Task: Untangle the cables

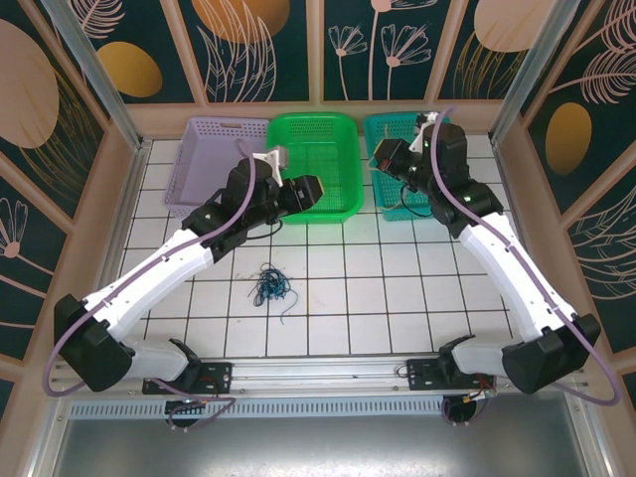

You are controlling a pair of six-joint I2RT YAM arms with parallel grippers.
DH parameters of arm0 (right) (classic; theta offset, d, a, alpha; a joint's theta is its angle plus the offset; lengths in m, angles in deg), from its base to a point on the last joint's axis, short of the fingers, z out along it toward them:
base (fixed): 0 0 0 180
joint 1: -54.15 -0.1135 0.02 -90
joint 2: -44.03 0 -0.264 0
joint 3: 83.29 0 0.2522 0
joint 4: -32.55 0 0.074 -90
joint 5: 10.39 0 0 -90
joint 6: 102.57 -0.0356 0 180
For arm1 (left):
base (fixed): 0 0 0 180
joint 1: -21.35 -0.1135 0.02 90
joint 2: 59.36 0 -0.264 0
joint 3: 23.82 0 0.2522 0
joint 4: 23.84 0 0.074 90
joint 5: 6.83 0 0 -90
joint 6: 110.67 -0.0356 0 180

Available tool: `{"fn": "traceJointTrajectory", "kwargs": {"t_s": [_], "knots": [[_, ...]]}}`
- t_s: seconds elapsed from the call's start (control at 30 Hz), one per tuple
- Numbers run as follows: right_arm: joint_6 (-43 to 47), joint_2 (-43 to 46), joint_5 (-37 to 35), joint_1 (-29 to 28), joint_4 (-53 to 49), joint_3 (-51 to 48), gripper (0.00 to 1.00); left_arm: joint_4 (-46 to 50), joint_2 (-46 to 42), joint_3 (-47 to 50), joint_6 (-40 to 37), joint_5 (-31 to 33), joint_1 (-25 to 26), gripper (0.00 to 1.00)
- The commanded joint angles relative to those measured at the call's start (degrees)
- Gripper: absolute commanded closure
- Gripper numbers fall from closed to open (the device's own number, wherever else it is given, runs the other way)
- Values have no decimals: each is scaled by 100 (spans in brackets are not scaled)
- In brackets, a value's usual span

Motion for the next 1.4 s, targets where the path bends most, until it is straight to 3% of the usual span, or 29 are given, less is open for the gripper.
{"fn": "traceJointTrajectory", "kwargs": {"t_s": [0.0, 0.13, 0.27, 0.37, 0.47, 0.57, 0.7, 0.77, 0.87, 0.93, 1.0, 1.13, 1.37], "knots": [[-524, -140, -18, 28, -276, 590, 100, -846, 4, 346, -879, -566, 3, 44], [-981, -241, 238, 16, -289, 842, 100, -1897, -95, 1023, -1626, -627, 43, 39], [-1424, -229, 547, 1, -121, 847, 100, -3043, -133, 1683, -2535, -140, 66, 30], [-1635, -201, 667, -34, 5, 820, 100, -3254, 104, 1599, -2811, -15, 66, 25], [-1729, -192, 725, -85, 98, 830, 100, -3471, 412, 1449, -2464, -300, 62, 20], [-1735, -179, 710, -156, 132, 833, 100, -3557, 623, 1374, -1000, -115, 45, 9], [-1766, -14, 719, -264, 624, 520, 100, -3113, 928, 1058, 2348, -323, -51, 20], [-1759, 91, 700, -324, 948, 322, 100, -3755, 778, 1561, 4130, -122, 41, 19], [-1849, 215, 693, -361, 1273, 8, 100, -4283, 429, 2112, 5849, 656, 233, 17], [-1976, 277, 737, -376, 1511, -213, 100, -4344, 470, 2128, 6717, 679, 253, 17], [-2071, 333, 781, -411, 1801, -406, 100, -4783, 672, 2082, 7388, 621, 290, 16], [-2195, 346, 848, -494, 2174, -616, 100, -4667, 992, 1837, 8562, 484, 464, 15], [-2354, 425, 840, -658, 2447, -831, 100, -4552, 1396, 1396, 9097, 306, 523, 18]]}}
